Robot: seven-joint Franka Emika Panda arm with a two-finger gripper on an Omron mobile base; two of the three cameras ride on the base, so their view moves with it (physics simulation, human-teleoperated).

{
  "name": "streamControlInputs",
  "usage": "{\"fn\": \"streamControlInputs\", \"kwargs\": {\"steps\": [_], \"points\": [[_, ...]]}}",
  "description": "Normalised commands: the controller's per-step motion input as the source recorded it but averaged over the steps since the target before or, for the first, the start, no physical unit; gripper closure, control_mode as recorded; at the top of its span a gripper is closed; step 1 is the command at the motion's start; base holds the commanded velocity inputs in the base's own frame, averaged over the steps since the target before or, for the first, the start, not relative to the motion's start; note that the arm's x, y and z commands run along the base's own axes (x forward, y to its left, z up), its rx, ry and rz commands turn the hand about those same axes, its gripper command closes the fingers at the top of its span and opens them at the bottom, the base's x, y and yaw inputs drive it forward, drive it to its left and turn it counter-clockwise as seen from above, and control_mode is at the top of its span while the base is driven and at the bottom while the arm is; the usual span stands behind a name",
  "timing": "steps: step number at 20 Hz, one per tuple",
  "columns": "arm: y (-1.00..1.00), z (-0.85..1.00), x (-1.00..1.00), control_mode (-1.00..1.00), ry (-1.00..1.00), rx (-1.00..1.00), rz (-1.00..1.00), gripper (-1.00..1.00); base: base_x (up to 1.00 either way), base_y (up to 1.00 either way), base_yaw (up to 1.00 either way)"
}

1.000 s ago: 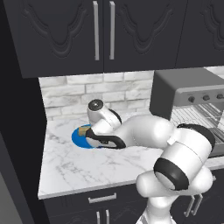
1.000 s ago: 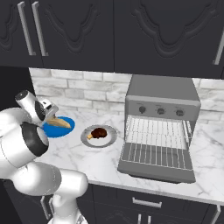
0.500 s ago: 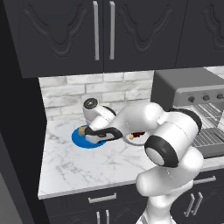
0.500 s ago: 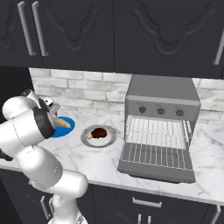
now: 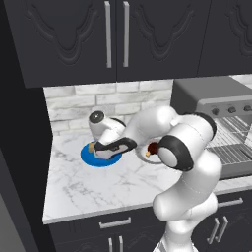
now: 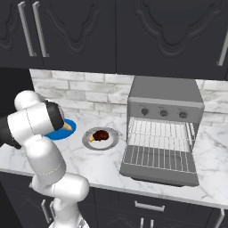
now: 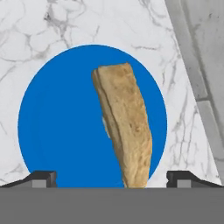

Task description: Open the toaster oven door. Place the baguette on the bottom rack in the toaster oven and place the steak on the top rack.

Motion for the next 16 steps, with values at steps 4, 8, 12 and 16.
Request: {"fn": "streamControlInputs", "kwargs": {"steps": [4, 8, 12, 16], "points": [[0.11, -0.24, 0.13, -1.00, 0.00, -0.10, 0.12, -1.00, 0.00, 0.00, 0.00], [0.12, -0.21, 0.13, -1.00, 0.00, -0.14, 0.09, -1.00, 0.00, 0.00, 0.00], [0.10, -0.11, 0.19, -1.00, 0.00, -0.11, 0.02, -1.00, 0.00, 0.00, 0.00], [0.07, -0.02, 0.23, -1.00, 0.02, -0.06, 0.00, -1.00, 0.00, 0.00, 0.00]]}}
